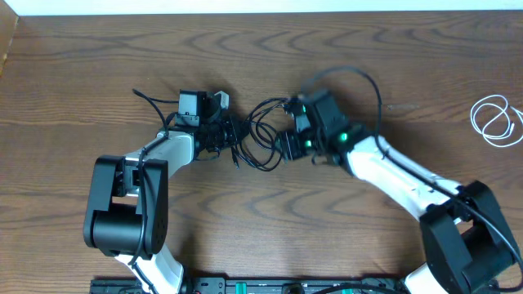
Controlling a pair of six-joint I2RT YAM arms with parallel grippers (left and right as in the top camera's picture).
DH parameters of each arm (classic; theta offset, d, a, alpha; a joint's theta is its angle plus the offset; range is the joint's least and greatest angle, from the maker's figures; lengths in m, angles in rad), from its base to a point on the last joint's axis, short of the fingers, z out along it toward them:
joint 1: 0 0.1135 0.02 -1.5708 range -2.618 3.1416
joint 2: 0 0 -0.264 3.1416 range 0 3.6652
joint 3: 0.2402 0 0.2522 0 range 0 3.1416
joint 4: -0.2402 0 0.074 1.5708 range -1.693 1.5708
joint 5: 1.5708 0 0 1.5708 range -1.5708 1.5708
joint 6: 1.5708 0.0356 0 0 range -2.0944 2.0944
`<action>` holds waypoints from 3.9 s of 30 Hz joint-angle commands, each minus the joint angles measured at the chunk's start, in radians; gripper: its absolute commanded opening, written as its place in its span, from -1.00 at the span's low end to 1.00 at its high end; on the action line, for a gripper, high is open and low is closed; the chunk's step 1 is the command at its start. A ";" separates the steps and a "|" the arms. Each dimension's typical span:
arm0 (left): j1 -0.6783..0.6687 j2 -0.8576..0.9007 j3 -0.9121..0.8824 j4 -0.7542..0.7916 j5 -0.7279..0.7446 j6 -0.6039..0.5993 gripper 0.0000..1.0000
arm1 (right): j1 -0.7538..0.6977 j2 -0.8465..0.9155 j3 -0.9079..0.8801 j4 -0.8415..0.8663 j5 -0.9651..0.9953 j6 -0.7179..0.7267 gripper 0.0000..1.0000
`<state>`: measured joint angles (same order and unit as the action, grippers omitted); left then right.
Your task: Untangle cables
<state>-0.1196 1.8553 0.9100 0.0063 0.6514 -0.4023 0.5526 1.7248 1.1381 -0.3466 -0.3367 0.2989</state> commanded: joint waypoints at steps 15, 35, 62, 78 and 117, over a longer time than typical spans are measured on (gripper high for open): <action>0.002 -0.023 0.006 -0.003 -0.009 0.016 -0.84 | 0.082 0.142 0.173 -0.062 0.129 -0.199 -0.21; 0.002 -0.023 0.006 -0.002 -0.009 0.016 -0.84 | 0.130 0.295 0.170 -0.005 0.197 -0.208 -0.30; 0.002 -0.023 0.006 -0.002 -0.009 0.016 -0.85 | 0.154 0.269 0.187 0.007 0.338 -0.256 -0.16; 0.003 -0.023 0.006 -0.002 -0.009 0.016 -0.84 | 0.150 0.274 0.183 -0.064 0.379 -0.256 -0.34; 0.003 -0.023 0.006 -0.002 -0.009 0.016 -0.85 | 0.168 0.298 0.111 0.030 0.382 -0.297 -0.98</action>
<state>-0.1196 1.8553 0.9100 0.0063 0.6514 -0.3954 0.7128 2.0205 1.2598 -0.3271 0.0383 -0.0113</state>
